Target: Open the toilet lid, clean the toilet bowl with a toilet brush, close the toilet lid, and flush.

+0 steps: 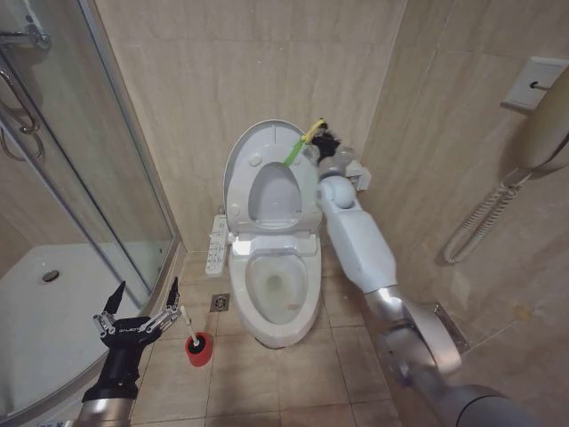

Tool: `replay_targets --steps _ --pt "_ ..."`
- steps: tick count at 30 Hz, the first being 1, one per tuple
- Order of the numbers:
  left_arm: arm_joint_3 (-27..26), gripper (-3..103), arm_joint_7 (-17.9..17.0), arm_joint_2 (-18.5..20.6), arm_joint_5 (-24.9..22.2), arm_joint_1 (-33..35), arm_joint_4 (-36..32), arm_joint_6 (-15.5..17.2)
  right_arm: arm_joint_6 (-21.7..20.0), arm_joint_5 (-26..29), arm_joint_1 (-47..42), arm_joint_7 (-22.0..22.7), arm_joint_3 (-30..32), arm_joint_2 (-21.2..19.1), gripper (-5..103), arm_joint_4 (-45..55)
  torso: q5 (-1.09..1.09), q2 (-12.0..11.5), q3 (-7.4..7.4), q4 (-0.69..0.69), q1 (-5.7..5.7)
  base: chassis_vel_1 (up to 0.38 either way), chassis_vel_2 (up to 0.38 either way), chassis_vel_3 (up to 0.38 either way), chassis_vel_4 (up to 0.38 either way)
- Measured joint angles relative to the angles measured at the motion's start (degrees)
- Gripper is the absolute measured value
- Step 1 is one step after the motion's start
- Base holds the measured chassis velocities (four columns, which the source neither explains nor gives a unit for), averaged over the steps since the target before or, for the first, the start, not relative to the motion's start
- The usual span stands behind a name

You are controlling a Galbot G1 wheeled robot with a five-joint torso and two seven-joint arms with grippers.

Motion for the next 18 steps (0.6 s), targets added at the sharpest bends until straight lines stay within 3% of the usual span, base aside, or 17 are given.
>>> replay_targets --steps 6,18 --pt "0.0 100 0.0 0.0 0.0 0.0 0.0 0.0 -0.9 1.2 -1.9 0.0 1.4 -2.7 1 1.9 0.01 0.0 0.0 0.03 0.0 0.0 0.0 0.0 0.0" --pt "0.0 100 0.0 0.0 0.0 0.0 0.0 0.0 -0.2 0.2 -2.8 0.3 1.7 -2.9 1 2.1 0.0 0.0 -0.01 -0.01 0.0 0.0 0.0 0.0 0.0"
